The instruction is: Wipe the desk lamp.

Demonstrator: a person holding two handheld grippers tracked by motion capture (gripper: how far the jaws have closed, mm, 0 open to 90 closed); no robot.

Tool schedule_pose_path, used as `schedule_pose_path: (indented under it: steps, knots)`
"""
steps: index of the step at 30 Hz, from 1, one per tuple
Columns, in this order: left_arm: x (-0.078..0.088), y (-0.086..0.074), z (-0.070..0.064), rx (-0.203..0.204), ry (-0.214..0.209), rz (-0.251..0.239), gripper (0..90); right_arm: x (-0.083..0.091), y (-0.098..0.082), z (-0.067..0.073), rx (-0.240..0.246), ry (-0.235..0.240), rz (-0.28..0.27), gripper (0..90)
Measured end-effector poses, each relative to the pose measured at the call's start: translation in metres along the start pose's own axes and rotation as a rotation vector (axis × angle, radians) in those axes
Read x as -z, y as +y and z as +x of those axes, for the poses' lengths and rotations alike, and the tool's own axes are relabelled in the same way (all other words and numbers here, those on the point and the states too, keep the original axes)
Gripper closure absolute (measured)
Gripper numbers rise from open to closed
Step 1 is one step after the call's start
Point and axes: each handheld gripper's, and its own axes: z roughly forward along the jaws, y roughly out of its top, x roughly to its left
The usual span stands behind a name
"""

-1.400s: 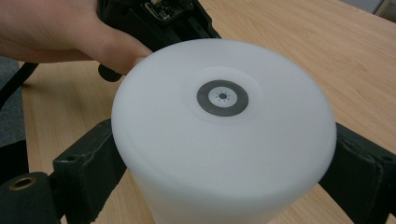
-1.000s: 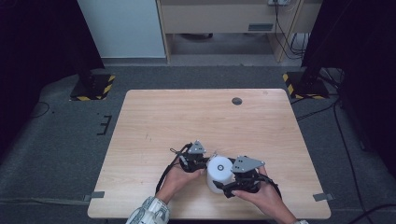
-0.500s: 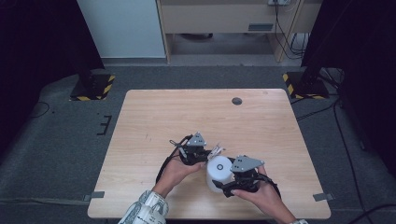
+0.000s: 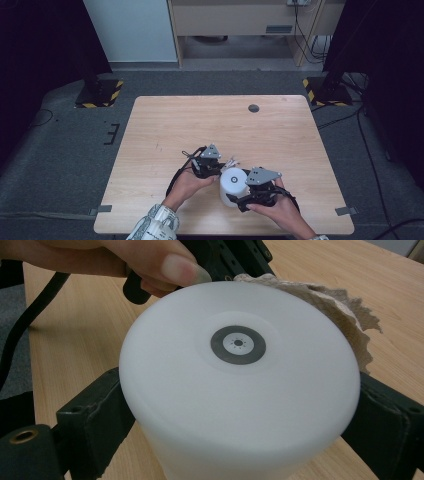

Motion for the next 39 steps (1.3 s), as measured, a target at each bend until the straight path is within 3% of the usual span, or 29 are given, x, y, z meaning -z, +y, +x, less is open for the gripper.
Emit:
schedule_pose_path:
  steps: [12,19,24,33,39]
  knots:
    - [-0.008,-0.015,0.004,-0.020,0.001,0.074,80.2,-0.001,0.000,0.000,-0.007,0.007,-0.002,8.9]
    - [-0.003,-0.009,0.004,-0.017,-0.001,0.049,80.1,0.004,0.000,0.001,-0.026,-0.004,-0.016,7.3]
    - [0.003,0.002,0.005,-0.007,-0.020,0.011,80.1,0.007,0.000,0.001,-0.009,-0.012,-0.019,9.4]
    - [0.011,0.015,0.007,-0.024,-0.051,-0.022,80.1,0.008,0.001,-0.004,-0.010,-0.037,-0.009,9.3]
    - [0.003,0.011,0.008,-0.046,-0.049,0.029,80.2,0.007,0.002,-0.004,-0.007,-0.033,-0.010,9.2]
